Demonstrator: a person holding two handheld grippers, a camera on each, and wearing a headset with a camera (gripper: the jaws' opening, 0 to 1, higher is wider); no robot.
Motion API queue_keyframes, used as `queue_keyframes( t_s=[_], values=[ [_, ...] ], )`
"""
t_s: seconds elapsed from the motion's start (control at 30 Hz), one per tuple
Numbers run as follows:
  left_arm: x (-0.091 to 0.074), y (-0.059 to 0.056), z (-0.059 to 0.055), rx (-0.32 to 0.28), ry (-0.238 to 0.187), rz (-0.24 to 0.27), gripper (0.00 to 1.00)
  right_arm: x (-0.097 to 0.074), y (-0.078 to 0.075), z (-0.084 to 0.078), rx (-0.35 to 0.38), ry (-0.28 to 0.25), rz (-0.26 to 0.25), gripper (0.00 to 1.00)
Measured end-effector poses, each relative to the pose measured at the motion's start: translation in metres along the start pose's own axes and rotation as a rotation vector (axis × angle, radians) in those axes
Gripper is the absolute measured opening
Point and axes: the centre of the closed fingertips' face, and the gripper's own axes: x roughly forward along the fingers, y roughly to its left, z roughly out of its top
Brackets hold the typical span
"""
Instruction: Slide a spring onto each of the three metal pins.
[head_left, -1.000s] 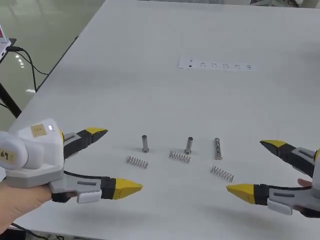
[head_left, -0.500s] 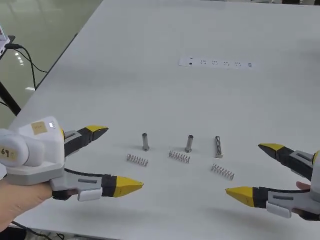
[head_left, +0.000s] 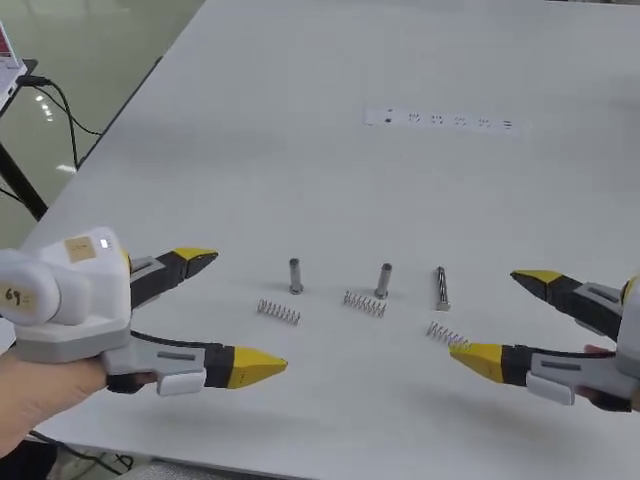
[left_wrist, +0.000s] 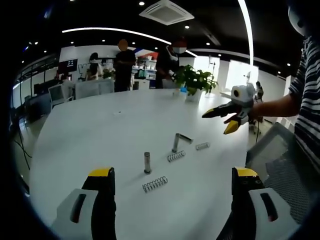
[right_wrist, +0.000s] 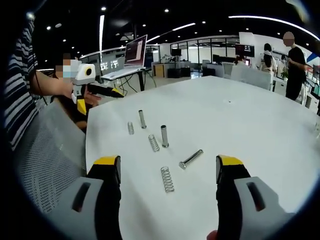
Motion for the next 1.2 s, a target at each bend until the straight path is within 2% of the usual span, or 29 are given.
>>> queue_keyframes(
  t_s=[0.07, 0.17, 0.33, 0.5, 0.73, 0.9, 1.0, 1.2],
  values=[
    [0.000, -0.001, 0.000, 0.001, -0.001, -0.001, 0.96, 0.003, -0.003, 0.002, 0.004, 0.003, -0.002, 0.77],
    [0.000, -0.001, 0.000, -0.005, 0.001, -0.003, 0.96, 0.010, -0.011, 0.002, 0.024, 0.032, -0.008, 0.69],
    [0.001, -0.002, 0.002, -0.005, -0.005, -0.006, 0.96, 0.020, -0.019, 0.003, 0.026, 0.073, -0.026, 0.67],
    [0.002, -0.001, 0.003, -0.009, -0.011, -0.004, 0.96, 0.027, -0.027, 0.006, 0.059, 0.097, -0.046, 0.59],
    [0.002, -0.003, -0.001, -0.017, -0.004, -0.007, 0.95, 0.036, -0.049, -0.001, 0.144, 0.175, -0.106, 0.37],
    [0.000, -0.004, -0.004, -0.023, 0.000, -0.008, 0.95, 0.044, -0.059, -0.003, 0.236, 0.198, -0.131, 0.30],
    [-0.001, -0.003, -0.005, -0.025, 0.002, -0.004, 0.95, 0.047, -0.061, -0.002, 0.264, 0.200, -0.138, 0.28],
    [-0.001, -0.001, -0.005, -0.030, -0.001, 0.000, 0.95, 0.057, -0.062, -0.006, 0.308, 0.248, -0.135, 0.25]
  ],
)
